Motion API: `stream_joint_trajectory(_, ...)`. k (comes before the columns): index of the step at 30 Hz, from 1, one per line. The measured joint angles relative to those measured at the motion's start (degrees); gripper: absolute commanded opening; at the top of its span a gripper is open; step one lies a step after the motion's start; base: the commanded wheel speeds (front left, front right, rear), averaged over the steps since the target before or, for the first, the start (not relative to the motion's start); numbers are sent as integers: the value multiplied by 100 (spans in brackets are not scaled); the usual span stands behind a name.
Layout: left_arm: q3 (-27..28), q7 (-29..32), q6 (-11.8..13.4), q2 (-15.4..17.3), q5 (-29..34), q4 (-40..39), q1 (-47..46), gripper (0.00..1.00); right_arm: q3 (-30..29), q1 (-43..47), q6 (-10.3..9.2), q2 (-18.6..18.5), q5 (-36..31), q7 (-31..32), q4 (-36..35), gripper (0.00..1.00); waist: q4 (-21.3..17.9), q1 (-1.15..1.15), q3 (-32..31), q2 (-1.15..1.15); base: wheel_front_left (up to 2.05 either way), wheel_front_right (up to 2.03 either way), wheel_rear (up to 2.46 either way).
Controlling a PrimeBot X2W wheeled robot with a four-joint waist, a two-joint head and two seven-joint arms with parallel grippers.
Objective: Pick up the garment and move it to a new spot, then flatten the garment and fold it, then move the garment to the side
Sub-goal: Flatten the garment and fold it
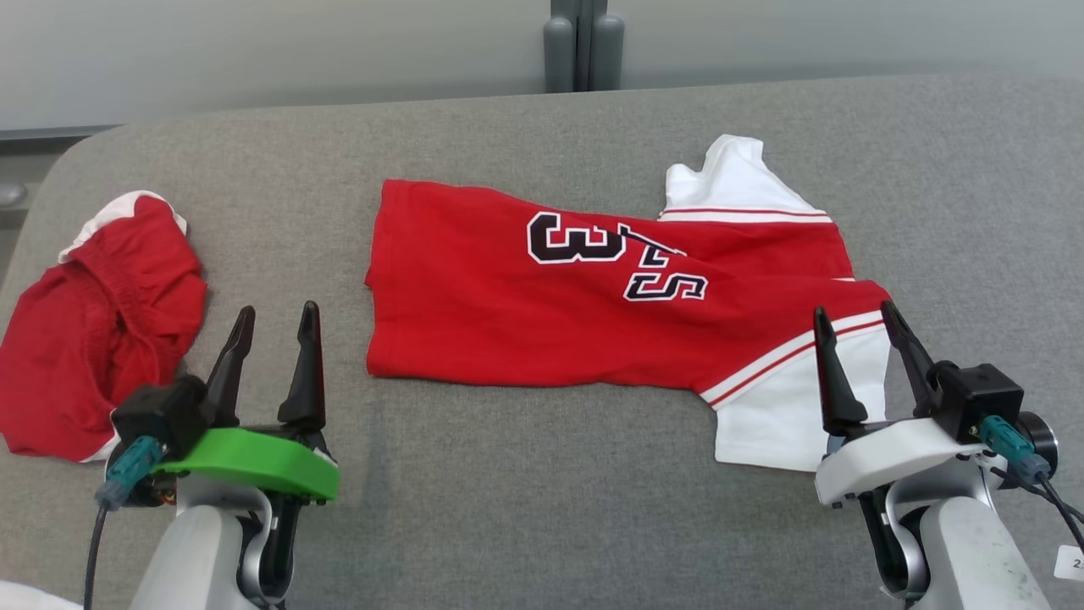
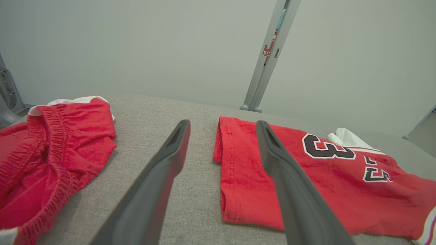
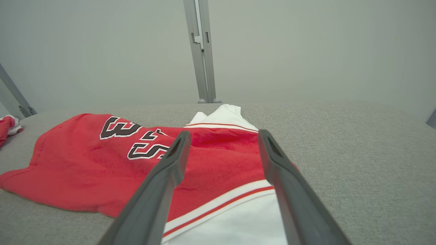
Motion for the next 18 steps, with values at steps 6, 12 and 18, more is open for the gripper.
stream_joint_trajectory(6,393,0,-86,-107,450,-677,667,100,-163,156,0,-4,-18,-1,-11,100,114,0,-243,0,0,0,0)
stream_joint_trajectory(12,614,0,-136,-245,788,-1001,1130,100,-238,327,0,-34,-102,59,-96,100,168,0,-412,0,0,0,0)
stream_joint_trajectory(18,622,0,-147,-303,857,-1009,1390,100,-323,449,0,-44,-113,113,-158,100,99,0,-498,0,0,0,0)
